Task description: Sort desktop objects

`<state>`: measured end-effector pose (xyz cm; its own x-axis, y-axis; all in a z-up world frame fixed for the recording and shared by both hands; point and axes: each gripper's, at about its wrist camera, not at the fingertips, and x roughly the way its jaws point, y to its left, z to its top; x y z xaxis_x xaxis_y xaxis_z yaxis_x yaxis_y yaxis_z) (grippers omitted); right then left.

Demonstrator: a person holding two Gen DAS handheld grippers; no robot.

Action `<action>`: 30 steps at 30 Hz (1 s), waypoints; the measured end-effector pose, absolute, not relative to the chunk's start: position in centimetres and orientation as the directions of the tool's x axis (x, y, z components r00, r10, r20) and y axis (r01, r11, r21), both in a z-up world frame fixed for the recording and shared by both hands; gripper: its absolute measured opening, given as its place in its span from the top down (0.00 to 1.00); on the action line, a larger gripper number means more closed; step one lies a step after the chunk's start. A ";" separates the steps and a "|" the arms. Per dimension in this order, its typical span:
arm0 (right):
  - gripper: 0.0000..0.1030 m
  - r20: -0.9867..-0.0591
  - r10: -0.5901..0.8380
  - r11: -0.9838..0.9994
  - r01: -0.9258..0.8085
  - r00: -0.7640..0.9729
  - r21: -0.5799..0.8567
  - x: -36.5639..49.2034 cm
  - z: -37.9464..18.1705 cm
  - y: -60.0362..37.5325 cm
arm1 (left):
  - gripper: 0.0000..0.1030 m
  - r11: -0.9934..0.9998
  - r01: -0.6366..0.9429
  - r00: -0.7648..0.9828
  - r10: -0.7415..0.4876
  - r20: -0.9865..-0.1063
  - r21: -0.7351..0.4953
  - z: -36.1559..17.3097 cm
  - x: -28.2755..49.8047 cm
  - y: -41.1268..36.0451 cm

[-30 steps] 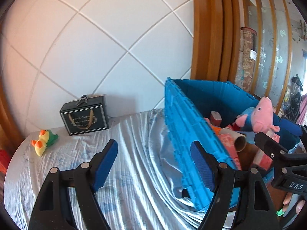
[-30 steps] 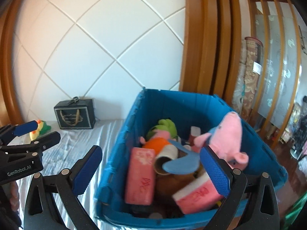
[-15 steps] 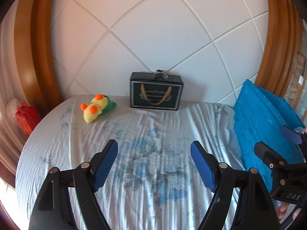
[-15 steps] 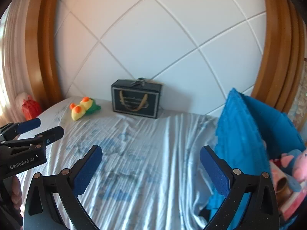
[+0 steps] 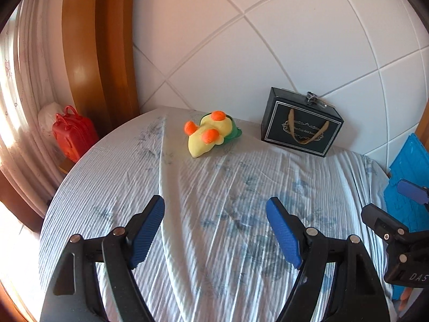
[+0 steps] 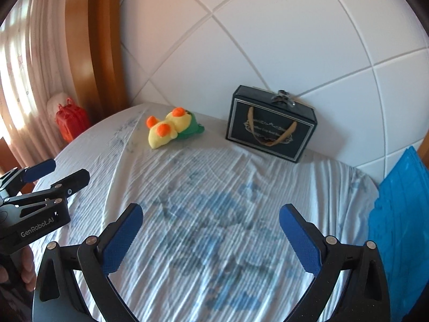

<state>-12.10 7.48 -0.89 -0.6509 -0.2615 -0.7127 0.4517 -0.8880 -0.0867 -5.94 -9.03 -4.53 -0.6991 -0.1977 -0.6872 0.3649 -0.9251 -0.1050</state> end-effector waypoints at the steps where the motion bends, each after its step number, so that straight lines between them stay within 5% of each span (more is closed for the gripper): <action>1: 0.00 -0.718 -0.263 -0.884 0.460 -0.644 -0.088 -12.7 -1.2 6.7 | 0.24 -0.919 0.378 -0.693 -0.201 -0.693 -0.112 -5.0 -6.5 -9.9; 30: 0.00 -0.847 -0.284 -0.868 0.496 -0.449 0.029 -42.0 -17.6 -3.6 | 0.24 -0.934 0.358 -0.531 -0.196 -0.825 -0.009 -23.8 -34.1 -20.4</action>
<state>-41.96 -3.58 -17.61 -0.4486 -0.2843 -0.8473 0.4958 -0.8680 0.0287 -34.08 -20.40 -23.80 -0.5308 -0.1958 -0.8246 0.3582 -0.9336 -0.0089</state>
